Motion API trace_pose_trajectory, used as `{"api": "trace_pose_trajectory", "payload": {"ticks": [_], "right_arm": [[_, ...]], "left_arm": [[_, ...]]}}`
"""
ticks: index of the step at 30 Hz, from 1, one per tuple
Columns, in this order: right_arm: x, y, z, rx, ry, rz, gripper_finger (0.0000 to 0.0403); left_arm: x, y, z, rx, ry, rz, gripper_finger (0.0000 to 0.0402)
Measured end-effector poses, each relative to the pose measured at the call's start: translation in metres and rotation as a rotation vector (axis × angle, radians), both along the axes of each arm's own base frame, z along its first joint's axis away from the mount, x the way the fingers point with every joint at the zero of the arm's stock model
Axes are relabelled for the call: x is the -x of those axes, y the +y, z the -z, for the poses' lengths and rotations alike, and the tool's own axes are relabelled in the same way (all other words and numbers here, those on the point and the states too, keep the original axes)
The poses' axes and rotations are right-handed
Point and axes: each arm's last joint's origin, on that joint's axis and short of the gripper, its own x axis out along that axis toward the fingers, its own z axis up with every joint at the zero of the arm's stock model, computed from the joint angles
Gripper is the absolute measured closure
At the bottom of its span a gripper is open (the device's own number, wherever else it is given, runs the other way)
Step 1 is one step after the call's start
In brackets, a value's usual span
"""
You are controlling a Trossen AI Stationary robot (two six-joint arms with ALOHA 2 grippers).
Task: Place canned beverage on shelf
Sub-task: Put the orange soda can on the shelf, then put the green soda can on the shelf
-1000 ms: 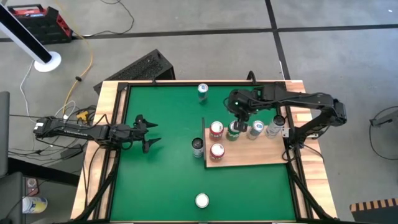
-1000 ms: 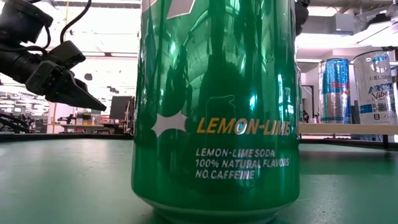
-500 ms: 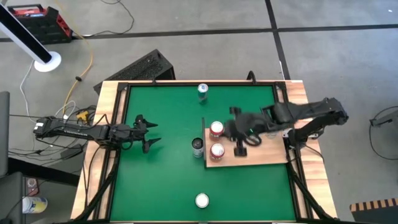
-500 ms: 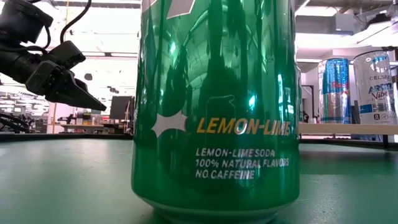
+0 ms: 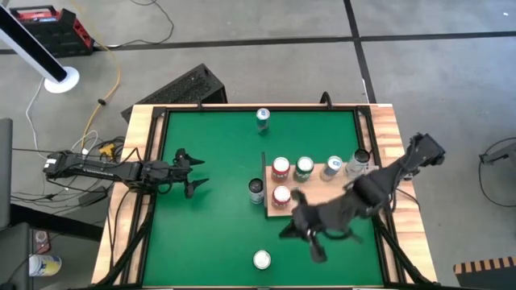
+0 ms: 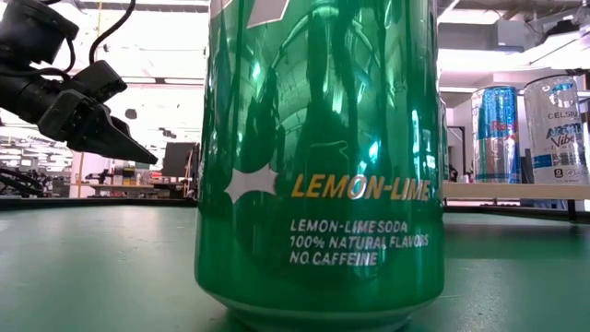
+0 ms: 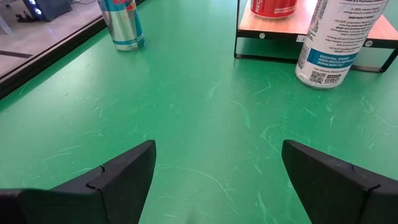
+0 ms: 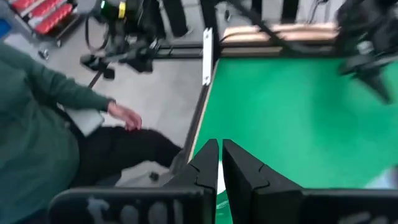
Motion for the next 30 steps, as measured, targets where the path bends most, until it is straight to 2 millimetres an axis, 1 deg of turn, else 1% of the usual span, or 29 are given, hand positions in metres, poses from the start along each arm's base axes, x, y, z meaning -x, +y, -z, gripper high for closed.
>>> {"api": "trace_pose_trajectory", "payload": {"ticks": [3,6,8,12,17,20,22,27,30], "right_arm": [[-0.009,0.024,0.019,0.003,0.029,-0.037,0.0354],[-0.019,0.05,0.036,-0.029,0.023,-0.116,0.0354],[-0.022,0.066,0.043,-0.056,0.006,-0.166,0.0353],[-0.021,0.086,0.052,-0.075,-0.017,-0.21,0.0353],[-0.015,0.097,0.057,-0.058,-0.006,-0.239,0.0355],[-0.017,0.102,0.061,-0.062,-0.015,-0.248,0.0355],[-0.014,0.105,0.065,-0.037,-0.002,-0.265,0.0355],[-0.02,0.103,0.067,0.037,-0.043,-0.289,0.0355],[-0.025,0.098,0.07,0.058,-0.035,-0.276,0.0343]], "left_arm": [[0.0,0.0,0.0,0.0,0.0,0.0,0.0068],[0.0,0.0,0.0,0.0,0.0,0.0,0.0068],[0.0,0.0,0.0,0.0,0.0,-0.001,0.0068],[0.0,0.0,0.0,0.0,0.0,0.0,0.0068],[0.0,0.0,0.0,0.0,0.0,0.0,0.0068],[0.0,0.0,0.0,0.0,0.0,0.0,0.0068],[0.0,0.0,0.0,0.0,0.0,0.0,0.0068],[0.0,0.0,0.0,0.0,0.0,-0.001,0.0068],[0.0,0.0,0.0,0.0,0.0,-0.001,0.0068]]}}
